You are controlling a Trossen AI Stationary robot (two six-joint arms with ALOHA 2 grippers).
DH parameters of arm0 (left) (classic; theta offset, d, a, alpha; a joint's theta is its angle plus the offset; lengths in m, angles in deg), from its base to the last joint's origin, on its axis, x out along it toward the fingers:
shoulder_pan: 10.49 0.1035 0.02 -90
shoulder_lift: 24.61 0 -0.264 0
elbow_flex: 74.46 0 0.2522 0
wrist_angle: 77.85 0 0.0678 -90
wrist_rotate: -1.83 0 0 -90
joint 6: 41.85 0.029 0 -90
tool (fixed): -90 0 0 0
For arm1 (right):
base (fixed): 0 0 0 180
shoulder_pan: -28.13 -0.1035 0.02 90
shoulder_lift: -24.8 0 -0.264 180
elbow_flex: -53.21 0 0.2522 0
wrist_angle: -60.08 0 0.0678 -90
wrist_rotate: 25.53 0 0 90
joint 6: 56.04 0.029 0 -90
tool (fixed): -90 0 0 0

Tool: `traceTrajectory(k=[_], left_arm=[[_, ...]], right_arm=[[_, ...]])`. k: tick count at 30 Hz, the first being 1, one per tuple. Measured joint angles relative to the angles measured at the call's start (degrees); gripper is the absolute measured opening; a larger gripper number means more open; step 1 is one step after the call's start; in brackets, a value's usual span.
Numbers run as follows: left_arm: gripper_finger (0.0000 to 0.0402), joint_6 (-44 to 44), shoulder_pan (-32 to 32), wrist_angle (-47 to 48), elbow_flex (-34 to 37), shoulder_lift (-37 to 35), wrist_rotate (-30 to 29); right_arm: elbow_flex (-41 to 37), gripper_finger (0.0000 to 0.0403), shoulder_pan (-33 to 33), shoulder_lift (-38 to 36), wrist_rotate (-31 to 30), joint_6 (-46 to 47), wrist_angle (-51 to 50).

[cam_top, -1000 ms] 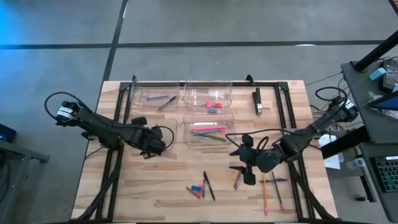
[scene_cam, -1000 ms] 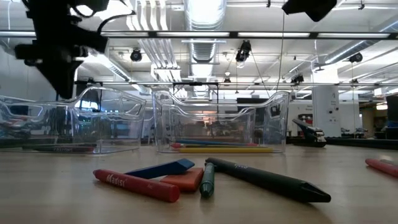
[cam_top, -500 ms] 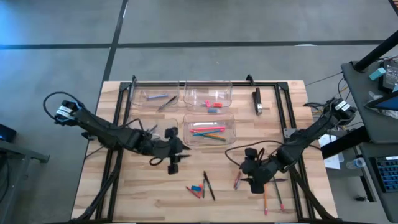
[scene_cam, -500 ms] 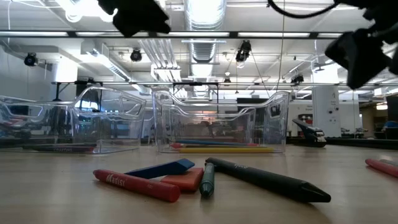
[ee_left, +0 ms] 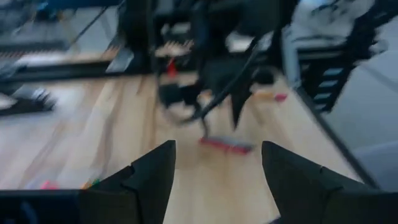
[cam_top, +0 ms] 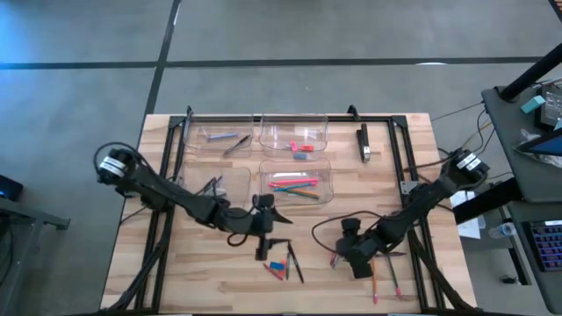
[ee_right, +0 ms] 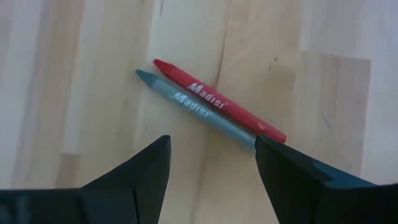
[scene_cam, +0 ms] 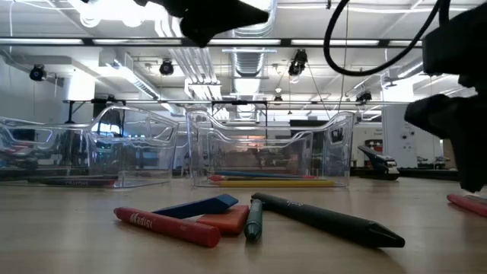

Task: Sort crayons/erasers/pens/pencils in bins
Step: Put the gray crayon into the bottom left transparent bin

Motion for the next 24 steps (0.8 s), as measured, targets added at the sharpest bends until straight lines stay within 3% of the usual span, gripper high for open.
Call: traceTrajectory(k=[4, 14, 24], left_arm=[[0.0223, 1.4, -0.1, -8.0, 0.7, 2.2, 3.3], [0.0223, 2.4, -1.8, -20.4, 6.0, 2.3, 3.9], [0.0223, 0.9, -1.9, -25.5, 8.7, 1.7, 3.8]], right_arm=[[0.0, 0.0219, 0.0, 1.7, 0.0, -0.8, 0.5], [0.0, 0.0219, 0.0, 0.5, 0.4, -0.2, 0.6], [-0.3, 0.0219, 0.0, -1.1, -5.2, 23.2, 3.9]])
